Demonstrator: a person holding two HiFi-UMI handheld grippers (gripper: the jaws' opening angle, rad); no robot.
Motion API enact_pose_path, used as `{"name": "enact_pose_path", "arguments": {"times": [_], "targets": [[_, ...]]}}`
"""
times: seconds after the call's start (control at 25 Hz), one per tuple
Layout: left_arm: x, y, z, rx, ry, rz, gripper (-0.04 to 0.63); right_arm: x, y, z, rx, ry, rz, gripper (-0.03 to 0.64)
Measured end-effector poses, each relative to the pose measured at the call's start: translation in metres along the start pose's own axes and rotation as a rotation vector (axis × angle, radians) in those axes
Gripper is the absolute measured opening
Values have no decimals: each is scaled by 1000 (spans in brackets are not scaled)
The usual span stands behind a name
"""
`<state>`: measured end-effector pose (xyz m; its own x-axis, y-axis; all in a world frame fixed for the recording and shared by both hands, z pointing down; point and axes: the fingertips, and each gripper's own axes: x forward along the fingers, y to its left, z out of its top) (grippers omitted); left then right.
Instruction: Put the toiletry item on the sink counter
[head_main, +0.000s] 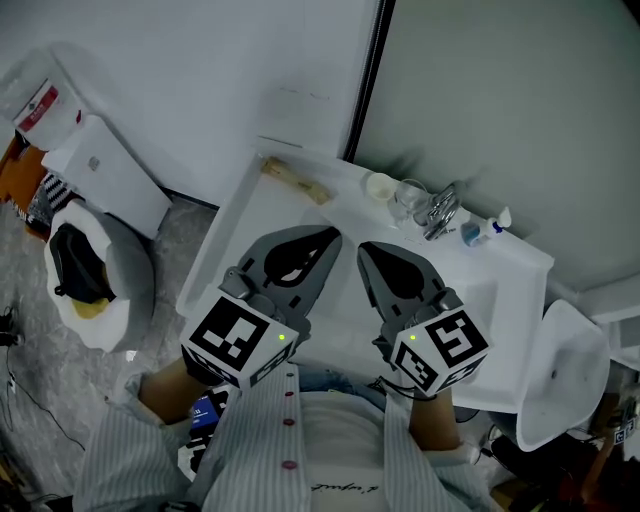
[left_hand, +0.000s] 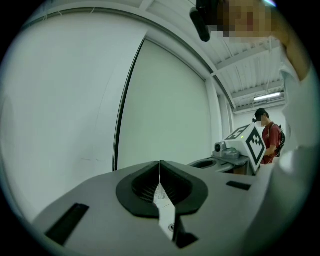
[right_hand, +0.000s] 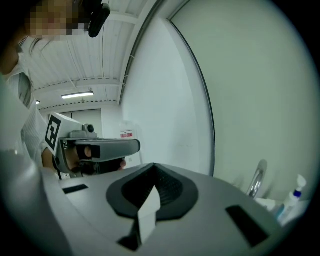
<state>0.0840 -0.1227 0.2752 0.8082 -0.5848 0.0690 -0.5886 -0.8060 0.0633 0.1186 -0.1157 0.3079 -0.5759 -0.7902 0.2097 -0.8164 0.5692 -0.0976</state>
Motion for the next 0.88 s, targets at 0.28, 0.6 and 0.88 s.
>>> {"name": "enact_pose_path", "arguments": {"times": [0.28,0.6,0.88], "targets": [[2,-2,-2,0,0,-10,17,-2,-2,-1,-4,4,-7,9],[5,-2,-5,-1,7,-18,17,1,-6,-3,-10,19,-11,9],[6,-2,-9,2,18,-19,17,2,-7,-6,-3,28,-11,9]]}}
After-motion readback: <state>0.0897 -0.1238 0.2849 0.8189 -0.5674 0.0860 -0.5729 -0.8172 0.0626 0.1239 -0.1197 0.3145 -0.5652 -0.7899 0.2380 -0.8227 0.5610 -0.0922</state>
